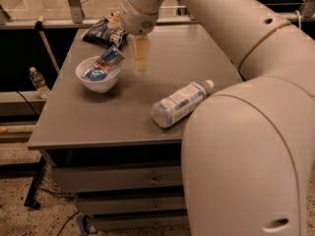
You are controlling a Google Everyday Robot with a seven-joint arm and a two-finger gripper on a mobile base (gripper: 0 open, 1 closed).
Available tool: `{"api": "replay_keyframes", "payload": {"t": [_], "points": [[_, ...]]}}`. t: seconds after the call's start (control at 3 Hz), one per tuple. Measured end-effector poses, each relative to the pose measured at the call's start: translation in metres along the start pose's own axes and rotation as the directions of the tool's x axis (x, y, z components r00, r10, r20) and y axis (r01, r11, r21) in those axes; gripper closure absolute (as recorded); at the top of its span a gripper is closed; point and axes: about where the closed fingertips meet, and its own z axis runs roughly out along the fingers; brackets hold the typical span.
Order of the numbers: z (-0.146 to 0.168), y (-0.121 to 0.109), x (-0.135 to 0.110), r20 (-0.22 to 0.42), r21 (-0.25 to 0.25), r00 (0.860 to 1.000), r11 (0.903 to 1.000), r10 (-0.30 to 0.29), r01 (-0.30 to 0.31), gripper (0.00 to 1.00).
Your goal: Place redbull can into white bowl
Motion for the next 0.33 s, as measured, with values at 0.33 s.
{"api": "replay_keyframes", "payload": {"t": [0.33], "points": [[0.0074, -0.0012, -0.0032, 0.005, -0.012, 1.000, 0.9999, -0.011, 0.011, 0.00]]}}
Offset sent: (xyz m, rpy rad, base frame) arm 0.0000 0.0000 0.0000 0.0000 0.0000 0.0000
